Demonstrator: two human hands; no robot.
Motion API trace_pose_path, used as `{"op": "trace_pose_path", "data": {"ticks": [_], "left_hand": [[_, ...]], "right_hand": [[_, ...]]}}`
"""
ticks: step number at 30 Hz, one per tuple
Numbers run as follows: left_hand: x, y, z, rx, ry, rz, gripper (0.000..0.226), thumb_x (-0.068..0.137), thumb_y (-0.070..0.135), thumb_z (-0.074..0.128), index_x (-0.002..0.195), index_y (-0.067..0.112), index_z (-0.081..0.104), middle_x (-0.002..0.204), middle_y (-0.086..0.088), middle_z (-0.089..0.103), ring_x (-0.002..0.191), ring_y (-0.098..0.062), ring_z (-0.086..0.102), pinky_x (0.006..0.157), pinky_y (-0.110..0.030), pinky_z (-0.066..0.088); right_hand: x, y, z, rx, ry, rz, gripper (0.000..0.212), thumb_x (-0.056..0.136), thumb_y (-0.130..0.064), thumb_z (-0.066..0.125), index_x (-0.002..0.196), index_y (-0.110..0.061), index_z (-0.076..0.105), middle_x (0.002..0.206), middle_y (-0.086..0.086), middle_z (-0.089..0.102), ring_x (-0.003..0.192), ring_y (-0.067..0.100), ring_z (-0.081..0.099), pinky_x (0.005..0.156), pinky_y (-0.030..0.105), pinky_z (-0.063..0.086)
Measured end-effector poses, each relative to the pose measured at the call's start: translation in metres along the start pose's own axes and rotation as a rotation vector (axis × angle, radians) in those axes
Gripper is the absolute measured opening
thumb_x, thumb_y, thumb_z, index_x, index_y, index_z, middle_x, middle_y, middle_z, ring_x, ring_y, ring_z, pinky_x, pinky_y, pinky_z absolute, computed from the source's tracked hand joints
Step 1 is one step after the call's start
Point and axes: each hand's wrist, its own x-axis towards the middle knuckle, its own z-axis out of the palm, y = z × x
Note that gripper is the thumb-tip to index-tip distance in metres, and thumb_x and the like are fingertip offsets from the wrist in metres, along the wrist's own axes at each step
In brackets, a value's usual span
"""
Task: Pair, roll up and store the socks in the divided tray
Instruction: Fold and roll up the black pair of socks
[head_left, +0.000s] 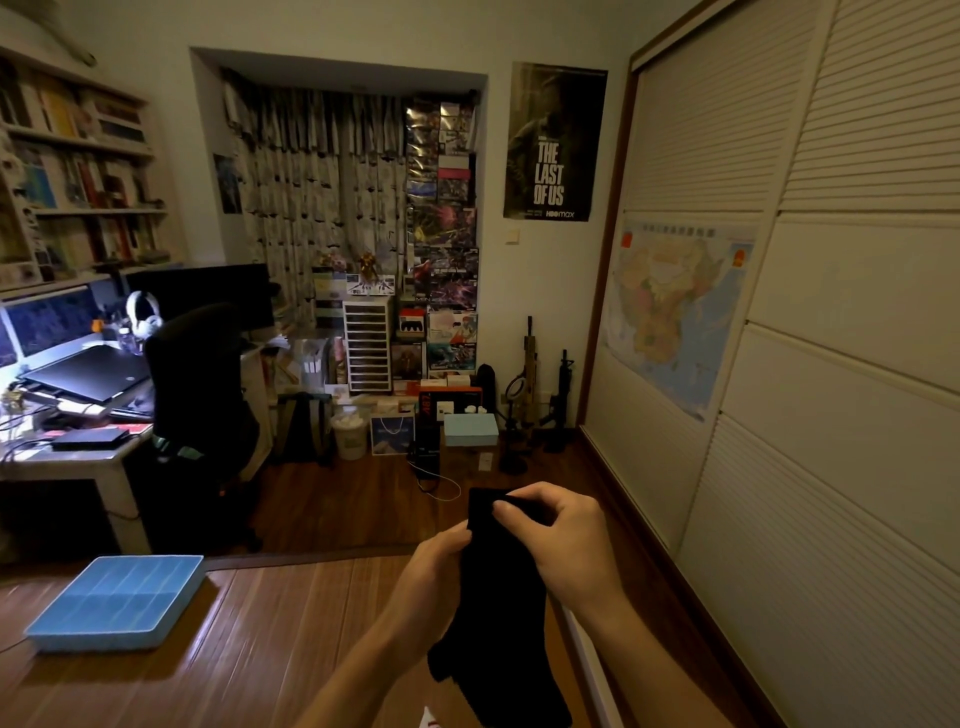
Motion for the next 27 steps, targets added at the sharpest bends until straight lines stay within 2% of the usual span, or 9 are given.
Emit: {"op": "trace_pose_path", "data": {"ticks": [6, 9, 15, 17, 19, 22, 25, 27], "left_hand": [[-0.002, -0.001, 0.000, -0.068, -0.004, -0.014, 0.049, 0.103, 0.041, 0.043, 0.141, 0.013, 0.058, 0.137, -0.022, 0.061, 0.128, -0.037, 0.059, 0.103, -0.039, 0.052], [-0.002, -0.002, 0.001, -0.057, -0.010, 0.005, 0.053, 0.102, 0.044, 0.050, 0.142, 0.011, 0.056, 0.136, -0.023, 0.060, 0.125, -0.035, 0.060, 0.102, -0.039, 0.052], [-0.002, -0.007, -0.004, 0.067, 0.089, 0.032, 0.050, 0.094, 0.051, 0.067, 0.134, 0.020, 0.065, 0.128, -0.019, 0.067, 0.117, -0.040, 0.065, 0.095, -0.041, 0.057], [-0.002, -0.006, -0.004, 0.049, 0.098, 0.024, 0.051, 0.094, 0.051, 0.067, 0.133, 0.017, 0.065, 0.127, -0.021, 0.067, 0.115, -0.041, 0.065, 0.093, -0.042, 0.055], [-0.002, -0.004, -0.005, 0.014, 0.106, 0.013, 0.052, 0.095, 0.049, 0.067, 0.133, 0.014, 0.065, 0.128, -0.023, 0.066, 0.115, -0.040, 0.065, 0.093, -0.041, 0.055], [-0.003, -0.001, -0.009, -0.021, 0.099, 0.005, 0.052, 0.096, 0.047, 0.066, 0.136, 0.013, 0.063, 0.133, -0.023, 0.063, 0.122, -0.043, 0.062, 0.097, -0.043, 0.053], [-0.005, 0.001, -0.011, -0.021, 0.088, 0.018, 0.046, 0.098, 0.044, 0.063, 0.134, 0.015, 0.065, 0.133, -0.022, 0.065, 0.122, -0.042, 0.063, 0.098, -0.043, 0.054], [-0.005, 0.002, -0.012, -0.025, 0.090, 0.030, 0.044, 0.099, 0.041, 0.060, 0.134, 0.015, 0.065, 0.132, -0.023, 0.065, 0.120, -0.042, 0.064, 0.095, -0.041, 0.056]], "right_hand": [[-0.001, -0.002, 0.000, 0.018, -0.009, -0.002, 0.013, 0.090, -0.025, 0.074, 0.102, -0.019, 0.075, 0.095, -0.004, 0.074, 0.092, 0.010, 0.072, 0.078, 0.038, 0.063], [-0.001, -0.002, 0.000, 0.025, -0.001, 0.011, 0.013, 0.090, -0.024, 0.074, 0.102, -0.018, 0.076, 0.096, -0.003, 0.075, 0.092, 0.011, 0.072, 0.078, 0.040, 0.063], [-0.002, -0.003, -0.001, -0.030, 0.012, -0.072, 0.015, 0.088, -0.027, 0.076, 0.101, -0.021, 0.073, 0.096, -0.007, 0.072, 0.093, 0.008, 0.069, 0.079, 0.036, 0.062], [0.002, -0.002, -0.003, -0.088, 0.049, -0.109, 0.023, 0.086, -0.030, 0.078, 0.106, -0.021, 0.069, 0.102, -0.008, 0.068, 0.098, 0.007, 0.066, 0.082, 0.032, 0.061], [0.005, 0.001, -0.005, -0.077, 0.045, -0.053, 0.040, 0.084, -0.035, 0.079, 0.118, -0.022, 0.062, 0.113, -0.007, 0.063, 0.104, 0.009, 0.062, 0.083, 0.030, 0.060], [0.006, 0.006, -0.011, 0.112, -0.113, 0.119, 0.061, 0.076, -0.049, 0.077, 0.127, -0.021, 0.059, 0.116, -0.001, 0.067, 0.102, 0.017, 0.069, 0.079, 0.029, 0.062], [0.008, 0.011, -0.017, 0.309, -0.278, 0.107, 0.043, 0.083, -0.036, 0.075, 0.119, -0.013, 0.069, 0.111, 0.002, 0.075, 0.103, 0.018, 0.073, 0.078, 0.026, 0.060], [0.007, 0.011, -0.017, 0.333, -0.293, 0.031, 0.031, 0.088, -0.028, 0.074, 0.115, -0.013, 0.072, 0.110, 0.002, 0.076, 0.104, 0.018, 0.073, 0.081, 0.029, 0.060]]}}
